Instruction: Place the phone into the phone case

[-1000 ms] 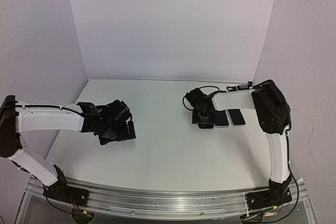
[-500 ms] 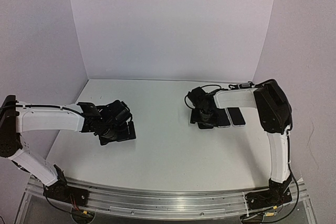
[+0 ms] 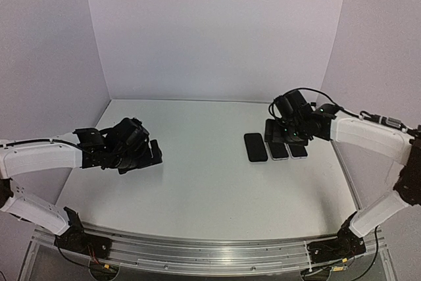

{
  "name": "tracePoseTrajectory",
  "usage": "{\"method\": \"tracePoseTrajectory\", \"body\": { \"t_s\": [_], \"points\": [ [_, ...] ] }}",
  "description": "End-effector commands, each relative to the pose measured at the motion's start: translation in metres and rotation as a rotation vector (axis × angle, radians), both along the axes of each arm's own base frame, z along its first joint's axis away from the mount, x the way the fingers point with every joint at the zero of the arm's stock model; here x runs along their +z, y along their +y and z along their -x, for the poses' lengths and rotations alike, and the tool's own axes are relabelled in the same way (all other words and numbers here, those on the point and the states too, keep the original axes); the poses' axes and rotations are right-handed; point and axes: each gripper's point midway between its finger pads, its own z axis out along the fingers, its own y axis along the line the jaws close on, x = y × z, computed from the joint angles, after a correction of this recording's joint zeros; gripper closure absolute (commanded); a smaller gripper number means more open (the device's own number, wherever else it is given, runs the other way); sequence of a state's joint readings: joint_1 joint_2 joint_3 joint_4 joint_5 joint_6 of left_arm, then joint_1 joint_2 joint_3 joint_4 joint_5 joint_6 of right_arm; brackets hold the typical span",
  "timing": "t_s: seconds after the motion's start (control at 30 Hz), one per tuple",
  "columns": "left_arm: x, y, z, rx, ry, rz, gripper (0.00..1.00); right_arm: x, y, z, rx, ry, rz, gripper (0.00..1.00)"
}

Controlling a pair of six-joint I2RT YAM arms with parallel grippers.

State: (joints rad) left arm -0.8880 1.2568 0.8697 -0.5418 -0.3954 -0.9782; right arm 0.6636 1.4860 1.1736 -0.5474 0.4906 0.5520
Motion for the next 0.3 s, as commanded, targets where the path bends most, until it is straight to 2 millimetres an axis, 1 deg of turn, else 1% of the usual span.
{"method": "tracePoseTrajectory", "body": {
  "t_s": [0.0,0.07,0.1,0.2,0.27],
  "points": [
    [0.017,0.022,-0.013,0.028,-0.086,0.049,0.00,-0.024,-0.065,0.045,-0.086,0.002,0.162,0.05],
    [0.015,0.033,-0.017,0.045,-0.099,0.066,0.00,-0.029,-0.082,0.061,-0.113,-0.009,0.162,0.05],
    [0.011,0.038,-0.019,0.053,-0.095,0.072,0.00,-0.031,-0.087,0.067,-0.123,-0.014,0.156,0.05],
    [0.004,0.049,-0.019,0.074,-0.085,0.070,0.00,-0.038,-0.097,0.080,-0.150,-0.013,0.141,0.04],
    [0.003,0.050,-0.018,0.076,-0.080,0.071,0.00,-0.040,-0.099,0.083,-0.154,-0.013,0.129,0.04]
  ]
}}
